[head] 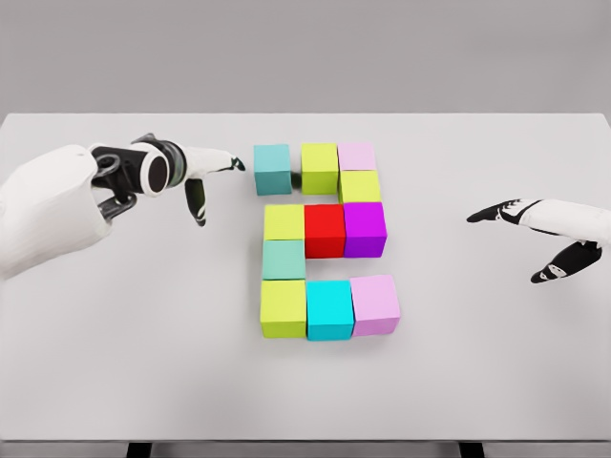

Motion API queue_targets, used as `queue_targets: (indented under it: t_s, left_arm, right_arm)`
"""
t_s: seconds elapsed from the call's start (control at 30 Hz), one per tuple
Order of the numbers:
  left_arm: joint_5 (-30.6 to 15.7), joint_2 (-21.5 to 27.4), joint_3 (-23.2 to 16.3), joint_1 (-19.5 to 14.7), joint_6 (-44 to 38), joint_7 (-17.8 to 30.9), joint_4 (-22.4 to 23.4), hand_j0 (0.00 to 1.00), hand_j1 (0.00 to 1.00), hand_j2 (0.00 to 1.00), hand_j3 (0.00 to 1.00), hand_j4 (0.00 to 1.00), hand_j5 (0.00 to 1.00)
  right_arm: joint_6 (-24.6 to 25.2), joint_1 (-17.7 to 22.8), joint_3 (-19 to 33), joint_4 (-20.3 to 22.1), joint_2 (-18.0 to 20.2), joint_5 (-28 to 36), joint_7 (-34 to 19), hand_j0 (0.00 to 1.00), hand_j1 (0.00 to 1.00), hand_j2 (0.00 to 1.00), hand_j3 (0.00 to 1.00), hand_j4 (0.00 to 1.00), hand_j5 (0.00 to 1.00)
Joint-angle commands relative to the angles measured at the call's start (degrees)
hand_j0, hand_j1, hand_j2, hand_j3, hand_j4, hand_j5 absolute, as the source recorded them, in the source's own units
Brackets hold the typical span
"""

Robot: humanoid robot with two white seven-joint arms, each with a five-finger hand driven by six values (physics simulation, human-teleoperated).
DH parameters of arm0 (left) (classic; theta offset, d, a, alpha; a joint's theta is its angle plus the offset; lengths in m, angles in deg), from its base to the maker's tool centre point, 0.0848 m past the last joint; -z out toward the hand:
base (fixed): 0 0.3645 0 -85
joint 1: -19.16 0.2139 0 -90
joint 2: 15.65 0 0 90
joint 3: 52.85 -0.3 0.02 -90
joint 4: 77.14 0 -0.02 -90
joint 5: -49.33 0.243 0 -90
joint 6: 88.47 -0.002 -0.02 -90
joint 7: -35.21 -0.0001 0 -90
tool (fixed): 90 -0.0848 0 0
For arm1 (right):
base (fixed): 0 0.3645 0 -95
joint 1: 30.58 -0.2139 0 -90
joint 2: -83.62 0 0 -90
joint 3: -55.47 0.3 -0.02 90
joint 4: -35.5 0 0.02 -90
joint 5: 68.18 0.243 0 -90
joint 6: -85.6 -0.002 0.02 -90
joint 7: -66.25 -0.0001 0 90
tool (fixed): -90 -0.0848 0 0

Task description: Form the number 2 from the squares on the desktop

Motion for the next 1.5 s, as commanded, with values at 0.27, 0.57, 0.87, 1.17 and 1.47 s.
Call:
queue_targets:
  t_s: [0.27,0.57,0.87,1.17,1.47]
  left_arm:
    - [0.51,-0.90,-0.60,-0.09,0.14,-0.01,1.44,1.00,1.00,1.00,1.00,1.00,1.00]
    - [0.95,-3.10,-0.68,-0.09,0.14,-0.01,3.38,1.00,1.00,1.00,1.00,1.00,1.00]
    - [1.03,-4.07,-0.68,0.00,0.14,-0.01,3.90,1.00,1.00,1.00,1.00,1.00,1.00]
    - [1.03,-4.25,-0.68,0.00,0.14,-0.01,4.17,1.00,1.00,1.00,1.00,1.00,1.00]
    - [1.03,-4.60,-0.60,0.00,0.14,-0.01,4.17,1.00,1.00,1.00,1.00,1.00,1.00]
  right_arm:
    - [0.15,0.00,-0.06,0.73,0.08,0.41,0.02,1.00,1.00,1.00,1.00,1.00,1.00]
    - [0.15,-0.09,0.02,0.81,-0.09,0.49,0.02,1.00,1.00,1.00,1.00,1.00,1.00]
    - [0.15,-0.09,0.11,0.81,0.00,0.49,0.02,1.00,1.00,1.00,1.00,1.00,1.00]
    - [0.15,-0.09,0.11,0.81,0.00,0.49,0.02,1.00,1.00,1.00,1.00,1.00,1.00]
    - [0.15,-0.09,0.03,0.81,-0.18,0.49,0.02,1.00,1.00,1.00,1.00,1.00,1.00]
